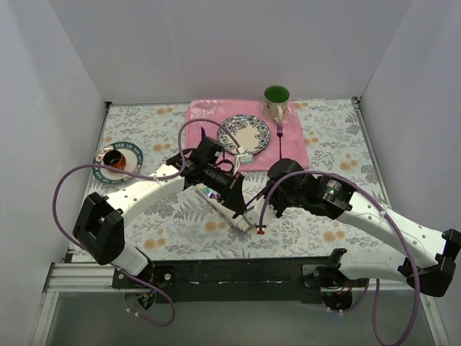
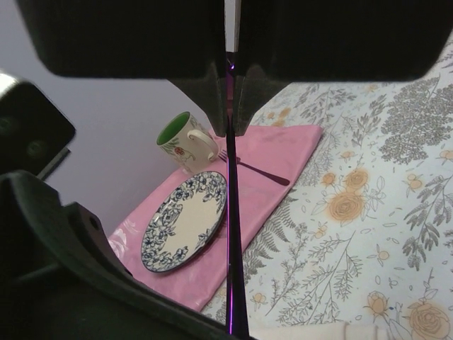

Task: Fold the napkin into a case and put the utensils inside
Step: Pass from the right arm to the left, then pass from the left arm to the right

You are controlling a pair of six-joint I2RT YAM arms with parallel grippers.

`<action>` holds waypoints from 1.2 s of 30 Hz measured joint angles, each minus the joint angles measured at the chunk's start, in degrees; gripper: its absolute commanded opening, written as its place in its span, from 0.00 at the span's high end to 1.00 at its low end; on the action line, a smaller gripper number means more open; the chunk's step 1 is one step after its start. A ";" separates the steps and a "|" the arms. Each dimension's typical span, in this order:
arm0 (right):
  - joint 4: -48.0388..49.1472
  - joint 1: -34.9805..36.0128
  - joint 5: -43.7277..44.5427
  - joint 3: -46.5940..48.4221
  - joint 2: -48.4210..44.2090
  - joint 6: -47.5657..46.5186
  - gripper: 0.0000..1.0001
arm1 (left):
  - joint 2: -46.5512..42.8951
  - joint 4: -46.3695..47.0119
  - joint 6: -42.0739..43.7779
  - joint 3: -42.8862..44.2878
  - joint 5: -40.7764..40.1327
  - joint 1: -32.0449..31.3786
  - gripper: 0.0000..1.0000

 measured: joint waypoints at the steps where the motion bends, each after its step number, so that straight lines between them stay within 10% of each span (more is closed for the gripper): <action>1: 0.20 0.17 0.39 0.02 -0.09 -0.24 0.99 | -0.17 1.16 -1.44 -1.09 -1.05 0.04 1.00; 5: 4.17 0.94 2.40 -1.03 -0.48 -0.44 0.27 | -3.08 8.98 -7.06 -6.16 -1.22 0.55 1.00; 8: 10.64 0.98 4.72 -1.22 -0.96 0.87 0.09 | -8.96 15.74 -12.41 -10.69 -1.84 0.96 1.00; 18: 22.23 0.90 6.40 4.02 -5.70 13.94 0.01 | -18.16 38.66 -27.08 -15.37 -7.76 11.87 1.00; 36: 23.65 -2.82 -4.74 32.61 12.20 66.10 0.12 | -27.96 58.27 -42.14 -18.43 -24.04 26.12 1.00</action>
